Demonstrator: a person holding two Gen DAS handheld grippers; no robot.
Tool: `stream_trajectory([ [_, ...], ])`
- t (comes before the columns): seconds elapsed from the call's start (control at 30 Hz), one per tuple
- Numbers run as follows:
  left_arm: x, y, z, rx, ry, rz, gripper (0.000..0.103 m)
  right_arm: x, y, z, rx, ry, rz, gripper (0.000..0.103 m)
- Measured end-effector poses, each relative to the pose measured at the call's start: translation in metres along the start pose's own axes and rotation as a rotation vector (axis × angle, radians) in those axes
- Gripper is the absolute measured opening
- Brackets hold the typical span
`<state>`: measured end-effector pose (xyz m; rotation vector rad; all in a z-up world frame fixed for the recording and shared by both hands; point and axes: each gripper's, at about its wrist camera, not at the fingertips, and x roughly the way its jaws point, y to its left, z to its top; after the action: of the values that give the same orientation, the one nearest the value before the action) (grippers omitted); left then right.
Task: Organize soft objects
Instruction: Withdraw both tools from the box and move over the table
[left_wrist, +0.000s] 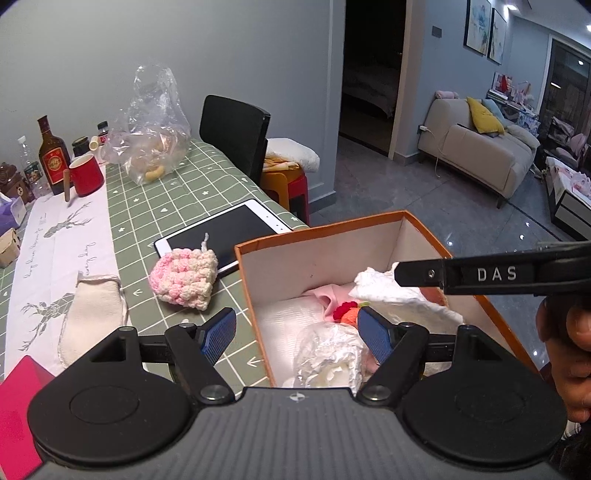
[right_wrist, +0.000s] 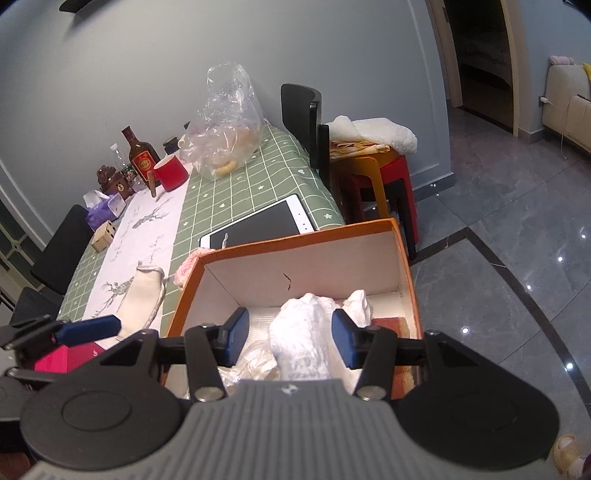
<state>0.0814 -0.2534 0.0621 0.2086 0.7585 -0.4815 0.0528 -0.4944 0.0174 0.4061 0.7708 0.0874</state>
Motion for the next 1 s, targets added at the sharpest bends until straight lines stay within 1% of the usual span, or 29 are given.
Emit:
stream_trajectory([
  [0.17,-0.011,0.011,-0.003,-0.013,-0.011,0.009,0.088,-0.002,0.011,-0.003,-0.040,0.005,-0.008,0.049],
  [0.3,-0.030,0.027,-0.009,-0.037,-0.037,0.002,0.088,-0.005,0.022,-0.006,-0.075,0.003,0.002,0.049],
  [0.43,-0.049,0.046,-0.021,-0.040,-0.045,0.025,0.088,-0.007,0.034,-0.009,-0.104,0.002,0.016,0.049],
  [0.6,-0.074,0.076,-0.038,-0.074,-0.052,0.051,0.088,-0.010,0.057,-0.014,-0.150,0.003,0.049,0.050],
  [0.7,-0.087,0.092,-0.049,-0.077,-0.061,0.077,0.088,-0.009,0.070,-0.017,-0.160,0.016,0.087,0.055],
  [0.8,-0.099,0.111,-0.063,-0.091,-0.063,0.105,0.088,-0.007,0.085,-0.022,-0.192,0.034,0.109,0.055],
  [1.0,-0.121,0.153,-0.096,-0.174,-0.057,0.135,0.088,0.001,0.114,-0.037,-0.242,0.099,0.164,0.055],
])
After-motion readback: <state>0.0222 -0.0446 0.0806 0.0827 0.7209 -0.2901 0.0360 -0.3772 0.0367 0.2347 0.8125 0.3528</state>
